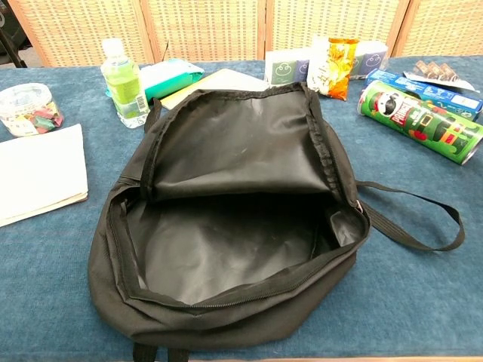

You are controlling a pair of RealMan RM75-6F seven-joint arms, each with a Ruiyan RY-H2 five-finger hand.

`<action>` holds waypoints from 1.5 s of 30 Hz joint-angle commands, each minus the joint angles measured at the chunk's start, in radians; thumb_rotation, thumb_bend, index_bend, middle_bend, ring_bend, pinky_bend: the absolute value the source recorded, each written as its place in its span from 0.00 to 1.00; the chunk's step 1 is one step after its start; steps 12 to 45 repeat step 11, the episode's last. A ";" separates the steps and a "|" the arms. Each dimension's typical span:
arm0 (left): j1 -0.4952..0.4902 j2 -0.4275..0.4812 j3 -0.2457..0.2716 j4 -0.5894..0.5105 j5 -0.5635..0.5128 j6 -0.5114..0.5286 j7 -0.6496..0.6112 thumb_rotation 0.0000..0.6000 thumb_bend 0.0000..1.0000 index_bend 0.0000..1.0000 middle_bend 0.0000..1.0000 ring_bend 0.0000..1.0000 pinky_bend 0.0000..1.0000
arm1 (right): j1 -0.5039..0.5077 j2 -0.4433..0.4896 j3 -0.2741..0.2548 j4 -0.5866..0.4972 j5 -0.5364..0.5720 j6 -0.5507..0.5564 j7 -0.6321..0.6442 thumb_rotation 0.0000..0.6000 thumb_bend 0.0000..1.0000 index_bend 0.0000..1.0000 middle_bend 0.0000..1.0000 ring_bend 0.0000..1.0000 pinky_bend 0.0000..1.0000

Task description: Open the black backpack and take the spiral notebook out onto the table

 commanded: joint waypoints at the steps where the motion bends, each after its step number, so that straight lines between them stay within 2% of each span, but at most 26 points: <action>1: 0.019 -0.005 0.005 0.000 0.014 0.022 0.010 1.00 0.42 0.00 0.00 0.00 0.04 | -0.059 -0.032 0.002 0.064 0.070 0.024 0.025 1.00 0.00 0.15 0.00 0.00 0.01; 5: 0.042 -0.008 0.010 0.002 0.026 0.042 0.017 1.00 0.42 0.00 0.00 0.00 0.04 | -0.106 -0.048 0.009 0.074 0.141 0.018 0.040 1.00 0.00 0.11 0.00 0.00 0.00; 11: 0.061 -0.012 0.015 0.008 0.054 0.057 0.039 1.00 0.42 0.00 0.00 0.00 0.04 | -0.185 -0.013 0.017 -0.089 0.247 0.023 0.004 1.00 0.00 0.08 0.00 0.00 0.00; 45: 0.061 -0.012 0.015 0.008 0.054 0.057 0.039 1.00 0.42 0.00 0.00 0.00 0.04 | -0.185 -0.013 0.017 -0.089 0.247 0.023 0.004 1.00 0.00 0.08 0.00 0.00 0.00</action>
